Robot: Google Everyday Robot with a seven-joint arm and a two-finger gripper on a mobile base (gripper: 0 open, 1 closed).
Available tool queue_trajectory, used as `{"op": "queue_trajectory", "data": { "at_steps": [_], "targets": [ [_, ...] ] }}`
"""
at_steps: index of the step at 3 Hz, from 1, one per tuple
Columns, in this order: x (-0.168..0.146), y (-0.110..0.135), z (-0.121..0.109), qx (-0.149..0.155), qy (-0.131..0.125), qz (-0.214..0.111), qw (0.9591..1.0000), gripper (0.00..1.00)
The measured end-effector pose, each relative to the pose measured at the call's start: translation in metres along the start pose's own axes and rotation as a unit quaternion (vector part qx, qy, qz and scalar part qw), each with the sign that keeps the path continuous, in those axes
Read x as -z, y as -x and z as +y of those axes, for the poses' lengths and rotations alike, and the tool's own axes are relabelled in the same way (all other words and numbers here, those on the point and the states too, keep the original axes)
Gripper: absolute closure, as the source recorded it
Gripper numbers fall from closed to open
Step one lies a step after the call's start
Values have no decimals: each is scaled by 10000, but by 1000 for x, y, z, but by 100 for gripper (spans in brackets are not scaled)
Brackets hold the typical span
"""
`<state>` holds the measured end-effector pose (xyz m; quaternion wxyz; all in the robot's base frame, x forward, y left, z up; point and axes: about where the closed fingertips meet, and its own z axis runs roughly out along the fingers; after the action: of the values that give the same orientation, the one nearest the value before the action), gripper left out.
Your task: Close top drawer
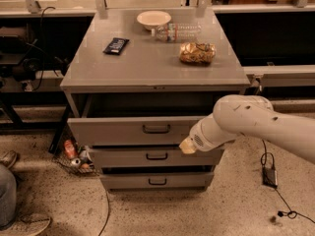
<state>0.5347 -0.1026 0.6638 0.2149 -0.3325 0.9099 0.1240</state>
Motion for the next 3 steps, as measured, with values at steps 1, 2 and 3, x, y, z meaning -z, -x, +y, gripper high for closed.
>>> {"op": "queue_trajectory", "data": {
  "at_steps": [1, 2, 3],
  "targets": [
    [-8, 17, -37, 334, -395, -152, 9985, 100],
    [-18, 37, -79, 557, -612, -307, 9961, 100],
    [-18, 37, -81, 571, -622, -326, 9959, 100]
  ]
}}
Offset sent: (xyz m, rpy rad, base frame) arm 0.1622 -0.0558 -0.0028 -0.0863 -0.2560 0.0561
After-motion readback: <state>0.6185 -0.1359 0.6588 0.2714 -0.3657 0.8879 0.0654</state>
